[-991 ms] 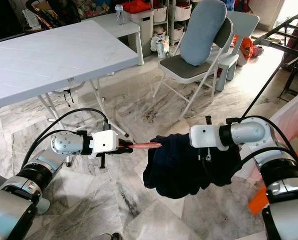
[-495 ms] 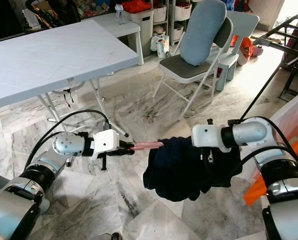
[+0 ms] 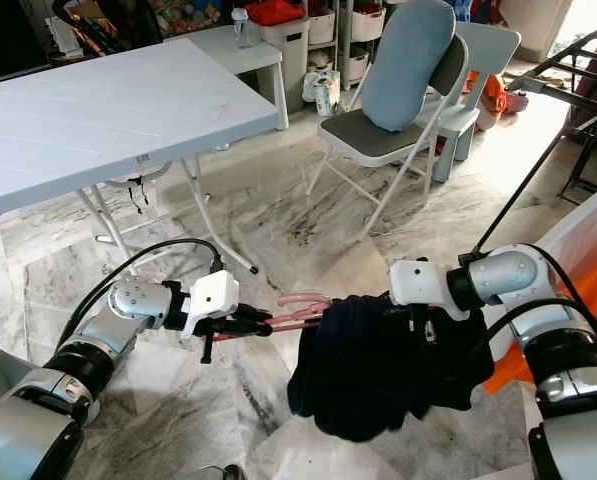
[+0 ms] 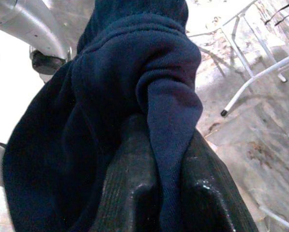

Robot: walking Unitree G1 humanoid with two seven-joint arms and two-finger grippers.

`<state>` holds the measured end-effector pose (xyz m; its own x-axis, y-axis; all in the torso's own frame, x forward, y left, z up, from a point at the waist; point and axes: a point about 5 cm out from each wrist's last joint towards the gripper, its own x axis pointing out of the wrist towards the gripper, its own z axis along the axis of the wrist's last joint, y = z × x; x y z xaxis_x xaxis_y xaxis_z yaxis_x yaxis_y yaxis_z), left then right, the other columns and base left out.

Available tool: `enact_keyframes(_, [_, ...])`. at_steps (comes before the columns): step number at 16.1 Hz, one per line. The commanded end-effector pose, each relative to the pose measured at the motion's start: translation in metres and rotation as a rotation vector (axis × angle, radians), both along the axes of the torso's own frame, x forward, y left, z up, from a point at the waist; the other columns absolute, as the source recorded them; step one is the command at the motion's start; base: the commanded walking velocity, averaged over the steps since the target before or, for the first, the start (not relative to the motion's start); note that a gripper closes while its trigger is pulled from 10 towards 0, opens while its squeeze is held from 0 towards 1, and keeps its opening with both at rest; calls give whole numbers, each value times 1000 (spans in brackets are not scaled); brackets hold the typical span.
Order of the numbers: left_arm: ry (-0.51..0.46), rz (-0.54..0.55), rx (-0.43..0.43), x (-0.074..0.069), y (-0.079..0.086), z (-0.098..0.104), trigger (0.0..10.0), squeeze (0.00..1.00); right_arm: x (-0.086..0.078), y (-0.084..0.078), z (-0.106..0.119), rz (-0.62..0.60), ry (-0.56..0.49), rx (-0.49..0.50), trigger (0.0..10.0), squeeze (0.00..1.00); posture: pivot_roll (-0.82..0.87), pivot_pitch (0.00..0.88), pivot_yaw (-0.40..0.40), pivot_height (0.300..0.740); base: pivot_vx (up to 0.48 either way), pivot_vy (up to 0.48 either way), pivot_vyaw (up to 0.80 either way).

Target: Hang hanger

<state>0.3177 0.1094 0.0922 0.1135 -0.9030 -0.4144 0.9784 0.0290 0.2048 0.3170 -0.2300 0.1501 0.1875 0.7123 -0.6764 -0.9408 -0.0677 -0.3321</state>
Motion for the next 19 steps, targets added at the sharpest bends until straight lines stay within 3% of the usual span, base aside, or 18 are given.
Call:
enact_keyframes(1, [30,-13,-4,-2,1,-1,0,0,3,7,12,25,-35,51,10000,0,-183,0,58,740,0,0,0])
enact_keyframes(3, [54,-40,12,-5,1,-3,0,0,2,7,10,32,-11,48,10000,0,-186,0,60,740,0,0,0])
enact_keyframes(6, [-125,81,-51,7,-2,11,0,0,2,6,9,23,-21,45,10000,0,-186,0,61,740,0,0,0])
enact_keyframes(13, [-158,117,-62,12,0,16,0,0,6,10,10,-3,-45,63,10000,0,-181,0,59,740,0,0,0])
enact_keyframes(14, [-158,119,-60,11,0,15,0,0,7,12,11,-5,-44,76,10000,882,-183,0,59,740,0,0,0])
enact_keyframes(15, [-158,119,-59,11,-1,14,0,0,7,13,11,-6,-50,79,10000,1000,-183,0,59,740,0,0,0])
enact_keyframes(19, [-148,127,-61,9,-1,11,0,0,17,17,17,-55,-160,89,10000,1000,-182,0,58,740,0,0,0])
